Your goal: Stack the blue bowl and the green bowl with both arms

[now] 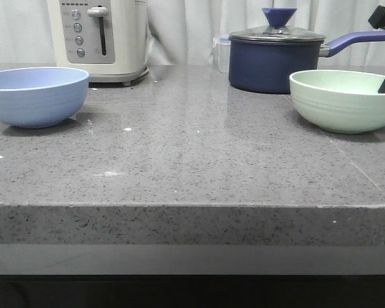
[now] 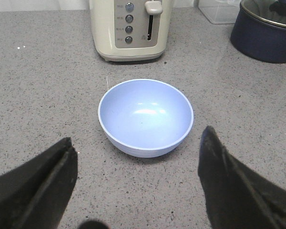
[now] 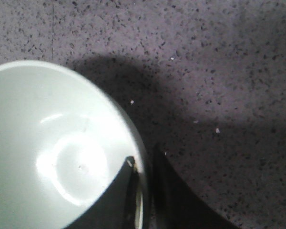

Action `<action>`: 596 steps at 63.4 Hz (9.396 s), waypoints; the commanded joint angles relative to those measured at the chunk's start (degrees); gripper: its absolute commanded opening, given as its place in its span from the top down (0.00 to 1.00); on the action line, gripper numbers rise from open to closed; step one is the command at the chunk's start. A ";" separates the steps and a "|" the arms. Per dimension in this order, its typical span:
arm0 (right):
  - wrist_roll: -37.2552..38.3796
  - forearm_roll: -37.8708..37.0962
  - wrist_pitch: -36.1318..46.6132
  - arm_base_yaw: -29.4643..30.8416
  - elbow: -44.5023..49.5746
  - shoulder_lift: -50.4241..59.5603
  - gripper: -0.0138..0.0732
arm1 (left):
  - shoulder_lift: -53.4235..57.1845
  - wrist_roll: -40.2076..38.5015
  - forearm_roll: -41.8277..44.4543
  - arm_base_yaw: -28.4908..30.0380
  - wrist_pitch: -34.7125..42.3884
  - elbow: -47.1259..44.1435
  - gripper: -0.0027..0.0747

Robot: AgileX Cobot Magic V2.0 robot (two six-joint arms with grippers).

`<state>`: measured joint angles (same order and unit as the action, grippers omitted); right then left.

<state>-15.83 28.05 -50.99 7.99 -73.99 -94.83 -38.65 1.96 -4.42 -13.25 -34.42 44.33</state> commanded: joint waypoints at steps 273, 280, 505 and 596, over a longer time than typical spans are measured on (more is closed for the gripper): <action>-21.35 3.04 20.82 -27.66 11.87 10.22 0.92 | -39.73 -2.31 4.78 0.68 -18.51 32.63 0.40; -21.35 3.04 20.82 -27.66 11.87 10.22 0.92 | -43.86 -2.31 4.78 2.49 -18.89 35.21 0.40; -21.35 3.08 20.83 -27.66 11.87 10.22 0.92 | -67.86 -1.14 -1.78 -19.45 -22.71 67.16 0.48; -21.35 3.08 20.83 -27.66 11.87 10.22 0.92 | -5.85 -10.91 12.10 -19.45 -14.70 10.03 0.49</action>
<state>-36.85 29.90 -32.19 -19.76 -60.84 -86.58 -46.27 -8.43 7.82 -32.27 -53.66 54.17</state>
